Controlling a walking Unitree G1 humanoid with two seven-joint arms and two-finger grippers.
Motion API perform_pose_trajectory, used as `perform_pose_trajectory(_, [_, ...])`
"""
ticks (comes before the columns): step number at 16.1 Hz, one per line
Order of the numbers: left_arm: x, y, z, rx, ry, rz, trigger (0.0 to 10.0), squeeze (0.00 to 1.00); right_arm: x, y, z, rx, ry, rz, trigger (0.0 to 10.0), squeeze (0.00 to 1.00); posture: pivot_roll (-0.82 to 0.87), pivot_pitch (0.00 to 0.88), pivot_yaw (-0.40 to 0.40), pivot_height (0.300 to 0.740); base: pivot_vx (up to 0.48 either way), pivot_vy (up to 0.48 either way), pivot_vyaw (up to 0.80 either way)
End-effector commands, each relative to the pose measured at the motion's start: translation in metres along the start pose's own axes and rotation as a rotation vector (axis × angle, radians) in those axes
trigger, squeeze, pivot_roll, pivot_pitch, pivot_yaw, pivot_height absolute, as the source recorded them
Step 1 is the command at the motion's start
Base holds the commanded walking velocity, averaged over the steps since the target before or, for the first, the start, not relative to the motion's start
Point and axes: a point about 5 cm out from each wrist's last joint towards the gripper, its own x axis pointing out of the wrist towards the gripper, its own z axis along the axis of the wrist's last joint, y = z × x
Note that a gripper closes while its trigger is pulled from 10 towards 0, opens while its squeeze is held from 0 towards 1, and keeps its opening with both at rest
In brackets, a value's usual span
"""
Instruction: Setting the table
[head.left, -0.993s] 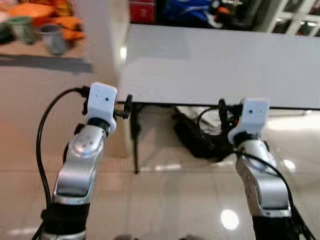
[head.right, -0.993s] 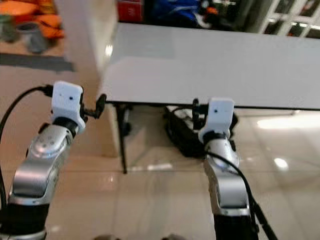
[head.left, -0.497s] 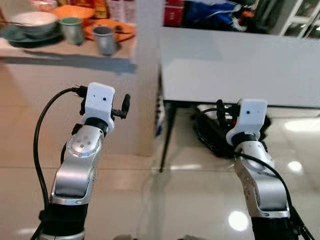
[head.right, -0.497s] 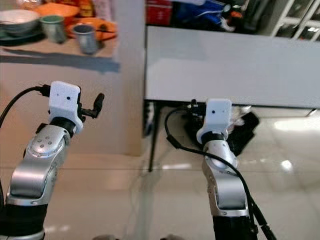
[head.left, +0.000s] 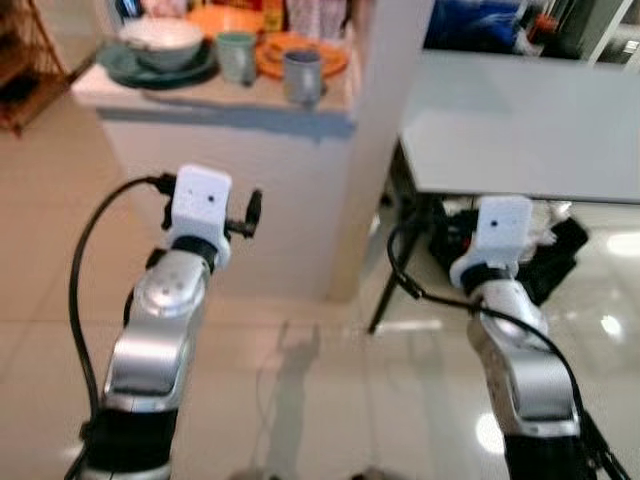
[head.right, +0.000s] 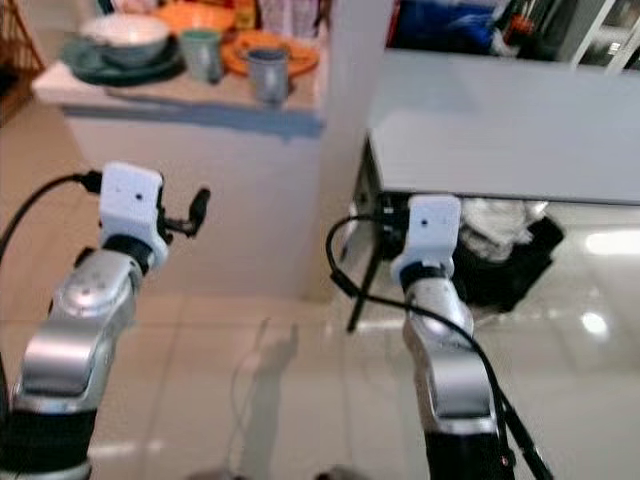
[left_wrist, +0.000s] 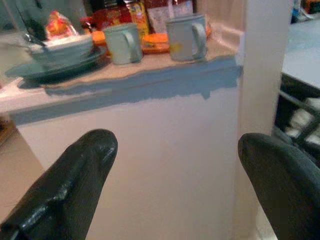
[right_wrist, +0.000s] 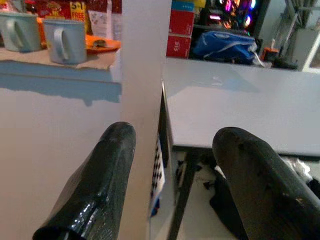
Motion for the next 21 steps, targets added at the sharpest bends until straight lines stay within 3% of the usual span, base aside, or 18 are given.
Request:
perform_pose_trajectory(1, [0.0, 0.0, 0.003, 0.014, -0.009, -0.004, 10.0, 0.0, 0.001, -0.001, 0.003, 0.002, -0.012, -0.004, 10.0, 0.0, 0.04, 0.049, -0.059, 0.74, 0.0, 0.48, 0.0])
perform_pose_trajectory(5, [-0.002, -0.005, 0.011, 0.0, -0.043, -0.018, 10.0, 0.0, 0.002, -0.002, 0.008, 0.027, -0.022, 0.001, 10.0, 0.0, 0.04, 0.046, -0.065, 0.74, 0.0, 0.344, 0.0])
perform_pose_trajectory(8, [0.001, -0.009, 0.015, -0.022, -0.047, 0.002, 10.0, 0.0, 0.007, -0.002, 0.013, -0.036, -0.035, -0.014, 10.0, 0.0, 0.04, 0.041, -0.067, 0.74, 0.0, 0.0, 0.0])
perform_pose_trajectory(10, [0.003, -0.011, 0.022, -0.048, -0.071, -0.001, 10.0, 0.0, 0.008, -0.003, 0.016, -0.028, -0.047, -0.019, 10.0, 0.0, 0.04, 0.041, -0.068, 0.74, 0.392, 0.0, 0.0])
perform_pose_trajectory(15, [0.002, -0.015, 0.022, -0.011, -0.065, -0.008, 10.0, 0.0, 0.01, -0.005, 0.019, 0.009, -0.06, -0.031, 10.0, 0.0, 0.04, 0.039, -0.075, 0.74, 0.48, 0.0, 0.0])
perform_pose_trajectory(21, [0.003, -0.017, 0.02, 0.013, -0.061, -0.02, 10.0, 0.0, 0.009, -0.008, 0.017, 0.048, -0.05, -0.033, 10.0, 0.0, 0.03, 0.037, -0.073, 0.74, 0.48, 0.0, -0.74])
